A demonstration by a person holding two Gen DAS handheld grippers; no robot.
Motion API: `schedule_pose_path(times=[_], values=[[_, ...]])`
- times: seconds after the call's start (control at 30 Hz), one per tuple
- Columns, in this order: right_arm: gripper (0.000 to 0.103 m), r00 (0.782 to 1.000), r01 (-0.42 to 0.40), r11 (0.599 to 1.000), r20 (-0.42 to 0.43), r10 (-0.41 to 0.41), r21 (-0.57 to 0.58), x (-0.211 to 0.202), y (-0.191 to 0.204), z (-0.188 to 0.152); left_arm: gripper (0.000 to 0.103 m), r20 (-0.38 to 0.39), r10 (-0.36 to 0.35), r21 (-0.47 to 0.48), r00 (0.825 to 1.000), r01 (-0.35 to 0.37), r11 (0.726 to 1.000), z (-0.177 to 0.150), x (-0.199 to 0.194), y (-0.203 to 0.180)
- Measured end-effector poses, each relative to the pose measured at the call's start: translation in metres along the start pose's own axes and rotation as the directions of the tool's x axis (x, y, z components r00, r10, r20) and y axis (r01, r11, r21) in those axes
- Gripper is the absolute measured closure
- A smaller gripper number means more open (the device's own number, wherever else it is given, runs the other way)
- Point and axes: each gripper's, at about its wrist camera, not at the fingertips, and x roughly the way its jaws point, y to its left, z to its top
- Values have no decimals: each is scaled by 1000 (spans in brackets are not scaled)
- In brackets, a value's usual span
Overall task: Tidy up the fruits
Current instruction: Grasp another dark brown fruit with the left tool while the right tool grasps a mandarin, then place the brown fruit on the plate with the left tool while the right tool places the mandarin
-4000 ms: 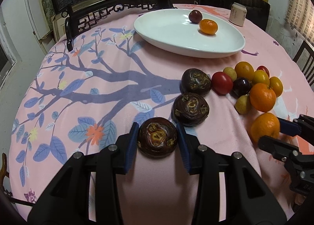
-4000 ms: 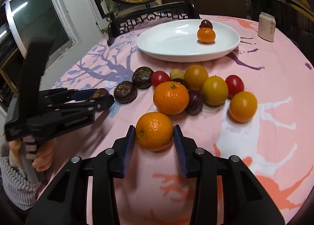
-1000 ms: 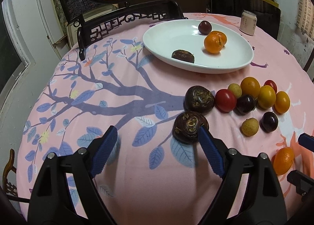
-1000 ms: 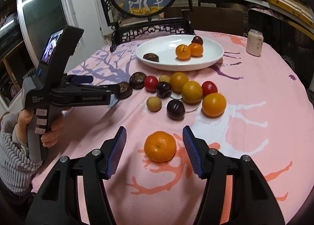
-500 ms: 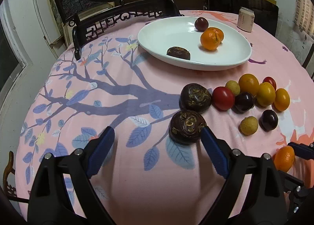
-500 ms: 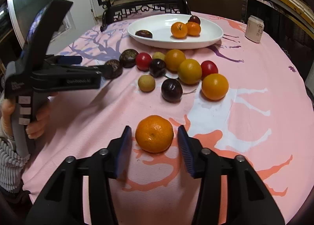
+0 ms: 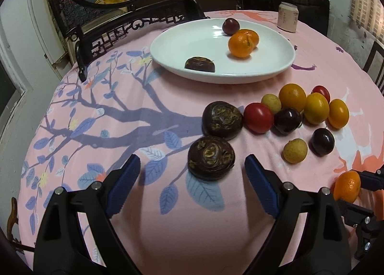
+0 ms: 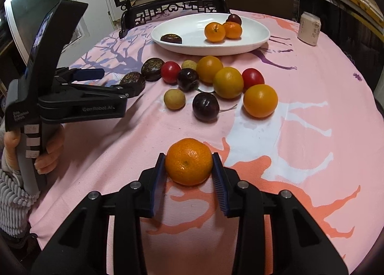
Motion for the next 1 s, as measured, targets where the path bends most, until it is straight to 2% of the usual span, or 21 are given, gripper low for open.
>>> schedule_pose_path(times=[0.03,0.07,0.1,0.17,0.23,0.4,0.53,0.73,0.87,1.0], values=[[65,1000,0,1000,1,0,1,0,0,0,19,-2,-2,-1,1000,2,1000,0,1,0],[65,1000,-1,1000,2,1,2,0,0,0,29,-10,-8,-6,1000,8,1000,0,2,2],[65,1000,-3,1000,2,3,4,-1,0,0,34,-20,-26,-13,999,26,1000,0,4,3],[65,1000,-7,1000,2,7,9,-1,-1,0,58,-45,-78,-34,996,76,997,0,7,7],[65,1000,-13,1000,2,13,18,-1,-3,0,61,-45,-90,-38,995,88,995,-1,7,8],[65,1000,-20,999,3,20,29,-1,-5,0,62,-32,-97,-48,995,95,994,-2,3,10],[65,999,-34,998,17,33,53,-3,-10,0,62,0,-75,-81,997,75,994,0,-6,19],[65,992,-53,996,118,44,76,-23,-17,5,62,47,-25,-128,999,31,991,14,-22,36],[65,986,-30,997,166,19,65,-43,-24,35,62,72,7,-128,997,3,992,45,-28,44],[65,973,14,999,231,-25,47,-59,-31,87,62,103,12,-135,995,2,991,83,-27,47]])
